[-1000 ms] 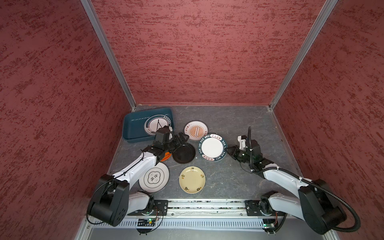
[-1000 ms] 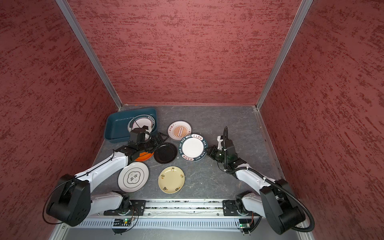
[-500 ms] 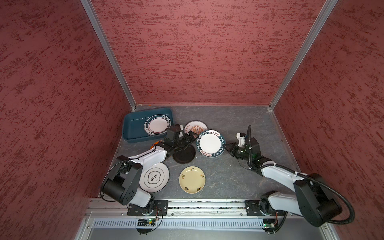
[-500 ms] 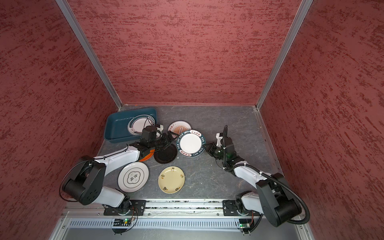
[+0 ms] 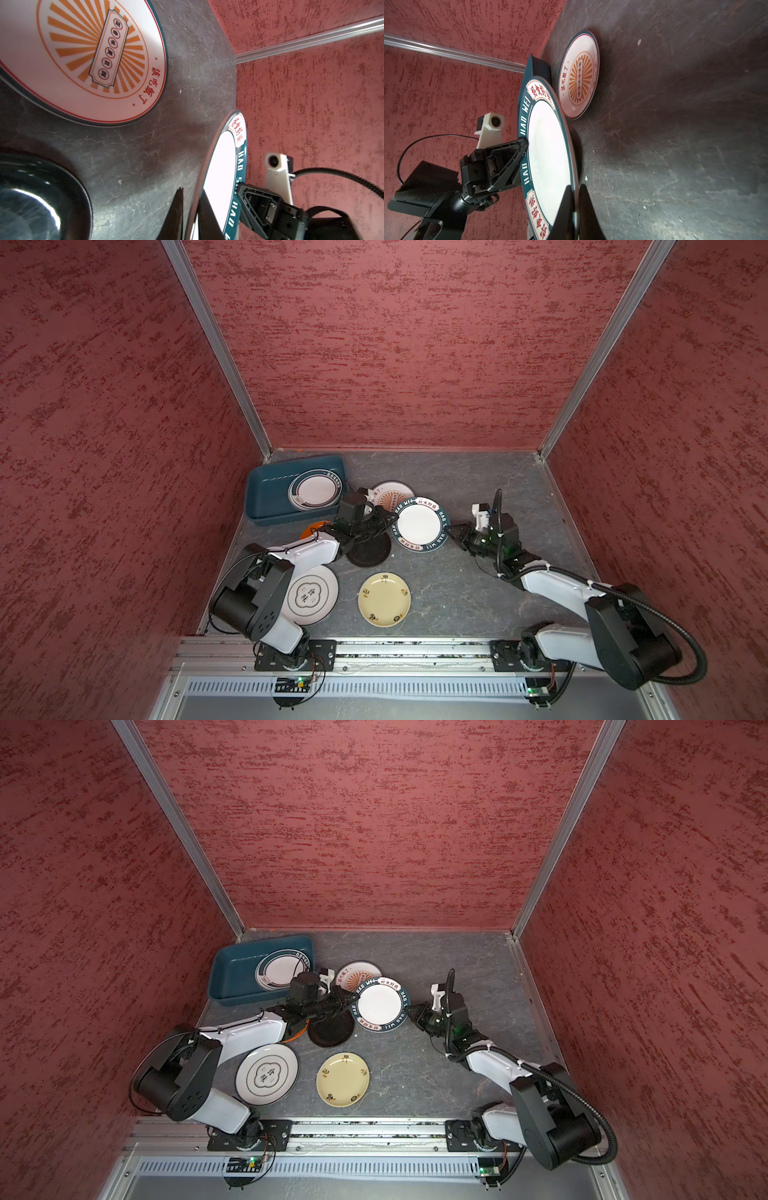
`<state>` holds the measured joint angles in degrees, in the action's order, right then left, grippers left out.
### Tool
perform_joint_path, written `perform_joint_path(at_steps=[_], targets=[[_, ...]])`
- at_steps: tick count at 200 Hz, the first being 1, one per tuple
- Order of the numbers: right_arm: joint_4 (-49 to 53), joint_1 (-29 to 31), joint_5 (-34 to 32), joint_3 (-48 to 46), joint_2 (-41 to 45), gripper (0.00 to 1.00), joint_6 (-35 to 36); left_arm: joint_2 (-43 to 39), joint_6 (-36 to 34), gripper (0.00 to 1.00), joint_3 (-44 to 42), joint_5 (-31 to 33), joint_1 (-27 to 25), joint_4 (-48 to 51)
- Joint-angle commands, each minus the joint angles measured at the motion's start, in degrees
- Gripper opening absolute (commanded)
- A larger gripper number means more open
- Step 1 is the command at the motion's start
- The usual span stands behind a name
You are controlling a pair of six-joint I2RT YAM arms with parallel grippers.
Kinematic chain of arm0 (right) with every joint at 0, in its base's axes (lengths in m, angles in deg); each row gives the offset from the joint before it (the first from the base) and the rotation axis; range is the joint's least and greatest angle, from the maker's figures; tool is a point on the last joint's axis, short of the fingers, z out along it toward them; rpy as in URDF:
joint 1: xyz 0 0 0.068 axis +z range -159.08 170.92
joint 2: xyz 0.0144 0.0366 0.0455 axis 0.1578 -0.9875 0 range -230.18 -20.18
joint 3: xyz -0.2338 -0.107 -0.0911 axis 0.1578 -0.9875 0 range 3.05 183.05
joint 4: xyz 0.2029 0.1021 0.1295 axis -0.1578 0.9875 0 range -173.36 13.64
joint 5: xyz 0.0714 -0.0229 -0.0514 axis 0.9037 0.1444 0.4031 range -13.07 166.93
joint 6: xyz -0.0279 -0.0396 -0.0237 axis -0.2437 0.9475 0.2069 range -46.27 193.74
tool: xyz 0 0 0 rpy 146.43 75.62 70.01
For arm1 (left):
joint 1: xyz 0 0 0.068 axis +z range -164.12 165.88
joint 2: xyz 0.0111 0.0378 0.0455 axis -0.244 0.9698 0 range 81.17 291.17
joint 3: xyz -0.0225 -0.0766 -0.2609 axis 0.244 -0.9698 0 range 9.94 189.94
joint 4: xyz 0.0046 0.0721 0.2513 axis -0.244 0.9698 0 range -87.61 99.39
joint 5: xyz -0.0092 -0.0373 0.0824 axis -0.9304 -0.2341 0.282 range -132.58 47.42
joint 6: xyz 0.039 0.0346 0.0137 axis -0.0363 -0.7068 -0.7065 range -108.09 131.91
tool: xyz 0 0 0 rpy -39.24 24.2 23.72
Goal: Place the plates into the plastic bin on the countertop
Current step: 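Carry the plate to the teal bin with the left gripper while right gripper withdraws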
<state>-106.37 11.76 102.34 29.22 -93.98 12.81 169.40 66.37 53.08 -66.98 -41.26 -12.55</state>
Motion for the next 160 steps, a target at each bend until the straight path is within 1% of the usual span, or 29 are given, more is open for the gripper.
perform_joint_path(at_steps=[1, 13, 42, 53, 62, 68, 78, 88, 104, 122, 149, 160], targets=[[-4.6, 0.3, 2.5, 2.3, -0.6, 0.0, 0.5, 1.4, 0.7, 0.01, 1.9, 0.3, -0.1, 1.1], [-4.9, 0.3, 3.3, 2.6, -1.1, 0.0, 0.5, 1.5, 0.5, 0.0, 2.1, 0.3, 0.0, 1.3], [-5.1, 0.3, 3.9, 2.6, -1.6, 0.14, 0.5, 1.0, 0.2, 0.0, 2.4, 0.8, 0.3, 1.6], [-4.9, 0.2, 3.8, 2.7, -1.6, 0.27, 0.9, 0.9, -0.1, 0.0, 2.7, 0.8, 0.5, 2.0], [-4.7, 0.3, 3.8, 2.7, -1.8, 0.44, 1.0, 0.9, -0.4, 0.0, 2.9, 0.9, 0.6, 2.2], [-4.6, 0.3, 4.1, 2.8, -2.0, 0.53, 1.2, 0.9, -0.5, 0.0, 3.1, 0.8, 0.7, 2.4], [-4.5, 0.2, 4.5, 3.0, -2.3, 0.63, 1.6, 1.0, -0.7, 0.0, 3.3, 0.8, 0.8, 2.5], [-4.2, 0.2, 5.0, 3.0, -2.5, 0.71, 1.8, 1.2, -1.0, 0.0, 3.7, 0.7, 0.9, 2.8], [-4.0, 0.2, 5.0, 2.7, -2.3, 0.77, 2.1, 1.6, -1.5, 0.0, 4.3, 0.2, 1.3, 3.2], [-2.7, 0.3, 4.4, 2.5, -1.6, 0.79, 3.3, 2.0, -1.7, 0.0, 4.8, -0.6, 2.0, 3.4], [7.1, 0.2, 0.7, 3.7, 0.5, 0.84, 9.3, 2.5, -0.8, 0.0, 4.9, -1.4, 3.4, 3.4], [10.5, 0.2, -1.1, 3.7, 2.1, 0.88, 11.5, 2.9, -0.4, 0.0, 5.0, -2.3, 4.2, 3.3]])
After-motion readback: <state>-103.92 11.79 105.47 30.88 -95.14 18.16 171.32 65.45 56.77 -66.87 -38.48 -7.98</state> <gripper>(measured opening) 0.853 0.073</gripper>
